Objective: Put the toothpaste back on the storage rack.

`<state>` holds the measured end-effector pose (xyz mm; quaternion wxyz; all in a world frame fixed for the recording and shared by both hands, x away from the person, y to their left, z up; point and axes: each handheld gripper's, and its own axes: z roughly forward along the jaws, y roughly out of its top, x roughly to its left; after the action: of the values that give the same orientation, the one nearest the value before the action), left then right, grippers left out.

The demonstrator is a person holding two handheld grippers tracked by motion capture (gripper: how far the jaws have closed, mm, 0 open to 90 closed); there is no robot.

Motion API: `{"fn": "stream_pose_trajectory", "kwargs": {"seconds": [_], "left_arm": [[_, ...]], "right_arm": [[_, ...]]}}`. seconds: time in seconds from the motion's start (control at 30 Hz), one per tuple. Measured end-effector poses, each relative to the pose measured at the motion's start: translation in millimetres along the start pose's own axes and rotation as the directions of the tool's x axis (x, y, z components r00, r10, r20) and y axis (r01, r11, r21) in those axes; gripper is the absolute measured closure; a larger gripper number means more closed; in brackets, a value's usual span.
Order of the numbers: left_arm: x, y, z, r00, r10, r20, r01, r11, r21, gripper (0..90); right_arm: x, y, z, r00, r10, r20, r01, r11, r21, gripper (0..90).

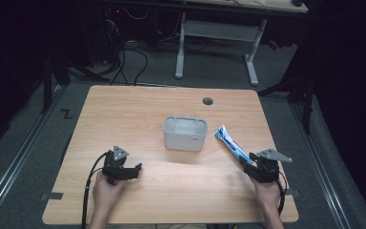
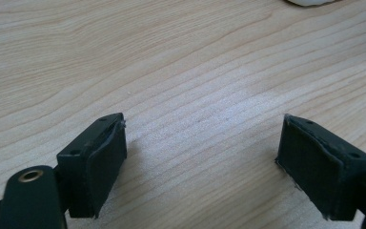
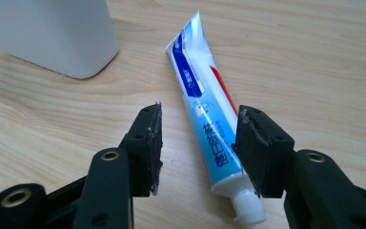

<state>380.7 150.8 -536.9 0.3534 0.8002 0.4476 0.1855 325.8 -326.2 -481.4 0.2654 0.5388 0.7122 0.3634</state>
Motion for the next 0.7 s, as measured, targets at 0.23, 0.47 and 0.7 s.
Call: {"fn": "stream_pose_trajectory", "kwargs": {"seconds": [0.23,0.47,0.7], "left_arm": [[0.0,0.0,0.0,1.0000,0.000,0.000,0.000,1.0000,0.000,17.2],[0.1,0.1,0.0,1.0000,0.000,-0.001,0.000,1.0000,0.000,17.2],[0.2,0.1,0.0,1.0000,0.000,-0.001,0.000,1.0000,0.000,17.2]], "right_arm": [[-3.2,15.3,5.6,0.9996,-0.027,0.000,0.027,1.000,0.016,51.0],[-2.0,28.3,14.6,0.9988,-0.049,-0.004,0.049,0.998,0.041,50.4],[1.6,42.2,23.8,0.9965,-0.083,-0.006,0.083,0.995,0.057,49.0]]}}
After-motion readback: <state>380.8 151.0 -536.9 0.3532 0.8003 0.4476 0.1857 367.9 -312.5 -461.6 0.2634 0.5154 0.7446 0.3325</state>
